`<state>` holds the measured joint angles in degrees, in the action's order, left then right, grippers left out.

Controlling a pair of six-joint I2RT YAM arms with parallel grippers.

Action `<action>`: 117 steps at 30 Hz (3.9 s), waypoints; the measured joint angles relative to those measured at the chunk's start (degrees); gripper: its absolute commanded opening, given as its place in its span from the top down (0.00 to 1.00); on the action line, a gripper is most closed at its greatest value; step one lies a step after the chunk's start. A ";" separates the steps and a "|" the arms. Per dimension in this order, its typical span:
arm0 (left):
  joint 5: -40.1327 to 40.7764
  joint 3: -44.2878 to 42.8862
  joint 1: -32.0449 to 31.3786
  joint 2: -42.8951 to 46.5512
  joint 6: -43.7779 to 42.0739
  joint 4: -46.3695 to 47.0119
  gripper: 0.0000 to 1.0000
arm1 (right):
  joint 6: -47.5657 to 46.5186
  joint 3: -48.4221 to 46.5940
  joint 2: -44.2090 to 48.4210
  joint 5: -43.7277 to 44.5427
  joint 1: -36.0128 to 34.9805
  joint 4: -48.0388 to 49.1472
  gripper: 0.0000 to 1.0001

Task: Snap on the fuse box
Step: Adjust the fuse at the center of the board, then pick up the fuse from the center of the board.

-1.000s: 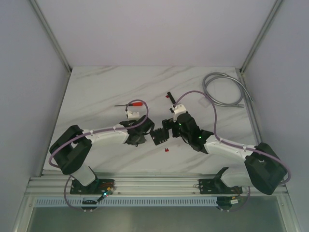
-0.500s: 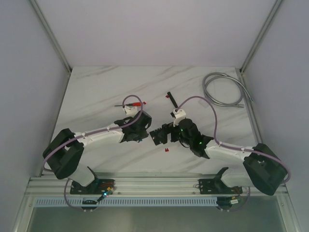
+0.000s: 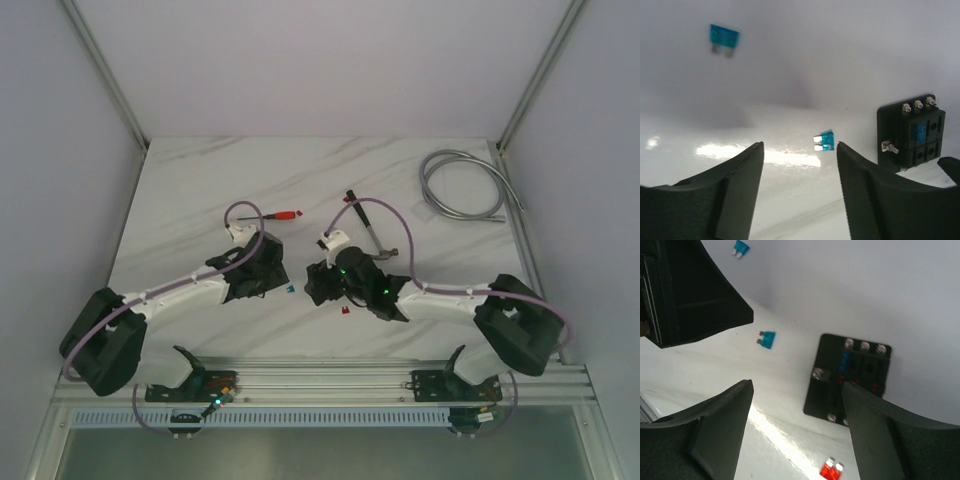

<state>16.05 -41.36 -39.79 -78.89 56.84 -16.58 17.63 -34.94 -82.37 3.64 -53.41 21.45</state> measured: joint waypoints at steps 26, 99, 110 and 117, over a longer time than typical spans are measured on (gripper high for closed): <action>-6.05 13.29 16.48 13.05 -10.64 10.60 0.00 | -5.03 -23.30 -24.20 8.94 -6.71 -12.74 0.56; -7.28 17.49 19.10 17.35 -11.47 12.48 0.00 | -2.05 -32.52 -28.41 11.19 -7.23 -23.23 0.51; -7.28 17.57 19.10 17.35 -11.50 12.50 0.00 | -2.95 -32.76 -28.68 8.39 -6.21 -22.62 0.58; -7.28 17.57 19.10 17.35 -11.50 12.50 0.00 | -3.13 -34.03 -29.53 7.91 -6.16 -22.93 0.62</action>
<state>8.78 -23.79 -20.69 -61.54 45.34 -4.08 14.50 -68.97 -111.90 11.55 -59.57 -1.48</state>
